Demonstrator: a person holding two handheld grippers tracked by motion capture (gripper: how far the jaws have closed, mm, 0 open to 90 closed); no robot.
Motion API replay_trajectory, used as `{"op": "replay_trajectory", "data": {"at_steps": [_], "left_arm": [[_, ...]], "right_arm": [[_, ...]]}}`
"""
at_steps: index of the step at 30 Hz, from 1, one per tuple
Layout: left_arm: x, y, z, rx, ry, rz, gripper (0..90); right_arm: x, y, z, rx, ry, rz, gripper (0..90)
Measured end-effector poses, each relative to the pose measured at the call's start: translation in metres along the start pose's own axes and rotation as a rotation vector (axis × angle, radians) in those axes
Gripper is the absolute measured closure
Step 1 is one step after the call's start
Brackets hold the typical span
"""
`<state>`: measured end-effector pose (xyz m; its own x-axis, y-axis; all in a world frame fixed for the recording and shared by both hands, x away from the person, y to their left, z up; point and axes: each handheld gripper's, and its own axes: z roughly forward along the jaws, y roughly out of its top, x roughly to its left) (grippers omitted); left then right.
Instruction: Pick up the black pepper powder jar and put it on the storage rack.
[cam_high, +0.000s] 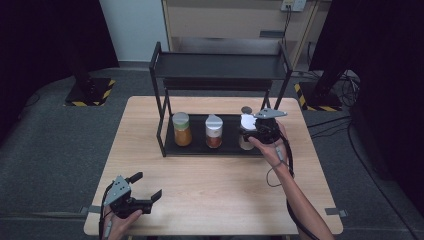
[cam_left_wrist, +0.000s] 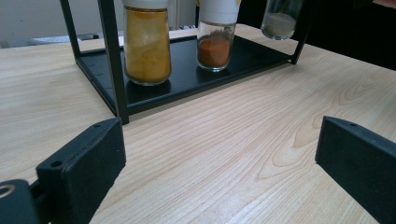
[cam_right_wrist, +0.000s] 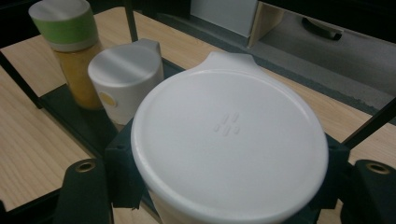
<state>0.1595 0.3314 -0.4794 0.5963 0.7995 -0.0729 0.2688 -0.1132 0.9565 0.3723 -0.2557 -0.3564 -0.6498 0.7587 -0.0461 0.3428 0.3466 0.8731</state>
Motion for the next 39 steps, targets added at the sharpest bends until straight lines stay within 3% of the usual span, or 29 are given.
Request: {"op": "replay_trajectory", "data": {"at_steps": [7, 16, 22, 39], "left_arm": [[0.000, 0.000, 0.000, -0.001, 0.002, -0.002, 0.7], [0.001, 0.000, 0.000, -0.001, 0.001, -0.004, 0.7], [0.001, 0.000, 0.000, 0.001, -0.001, -0.004, 0.7], [0.002, 0.000, 0.000, 0.005, -0.003, -0.004, 0.7]], "right_arm": [[0.000, -0.003, 0.013, -0.003, -0.024, 0.007, 31.5], [0.004, -0.013, 0.027, 0.007, -0.091, 0.026, 31.5], [0.003, -0.020, 0.031, 0.003, -0.114, 0.064, 31.5], [-0.002, -0.028, 0.039, 0.010, -0.126, 0.079, 31.5]]}}
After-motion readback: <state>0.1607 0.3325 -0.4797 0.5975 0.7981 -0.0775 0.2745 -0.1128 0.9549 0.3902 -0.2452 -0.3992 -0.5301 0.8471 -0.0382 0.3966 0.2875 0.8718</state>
